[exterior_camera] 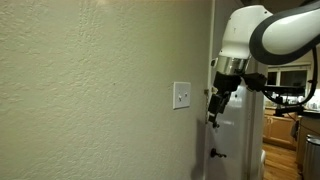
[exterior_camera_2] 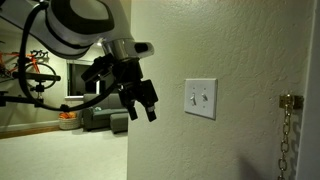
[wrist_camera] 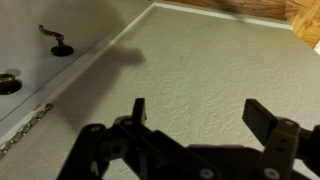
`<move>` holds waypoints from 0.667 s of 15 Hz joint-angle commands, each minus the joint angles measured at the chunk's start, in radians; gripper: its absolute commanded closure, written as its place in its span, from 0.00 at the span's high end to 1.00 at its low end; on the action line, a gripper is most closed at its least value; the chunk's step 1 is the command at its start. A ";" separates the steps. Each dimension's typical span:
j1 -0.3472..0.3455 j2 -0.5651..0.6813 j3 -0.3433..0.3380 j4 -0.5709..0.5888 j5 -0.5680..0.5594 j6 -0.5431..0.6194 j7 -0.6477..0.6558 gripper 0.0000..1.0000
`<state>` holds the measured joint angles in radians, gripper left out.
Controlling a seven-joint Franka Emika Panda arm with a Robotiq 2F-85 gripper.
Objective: Flick down the right light switch
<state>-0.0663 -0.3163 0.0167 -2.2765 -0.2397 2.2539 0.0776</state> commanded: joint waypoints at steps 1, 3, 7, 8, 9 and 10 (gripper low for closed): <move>-0.021 0.068 -0.033 0.071 -0.016 0.026 -0.022 1.00; -0.030 0.105 -0.048 0.108 -0.018 0.032 -0.013 1.00; -0.037 0.178 -0.076 0.194 -0.005 0.038 -0.012 0.68; -0.038 0.193 -0.081 0.214 -0.004 0.038 -0.010 0.60; -0.038 0.209 -0.085 0.237 -0.004 0.042 -0.010 0.57; -0.037 0.222 -0.089 0.258 -0.002 0.043 -0.010 0.54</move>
<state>-0.0952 -0.1392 -0.0620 -2.0826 -0.2442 2.2761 0.0762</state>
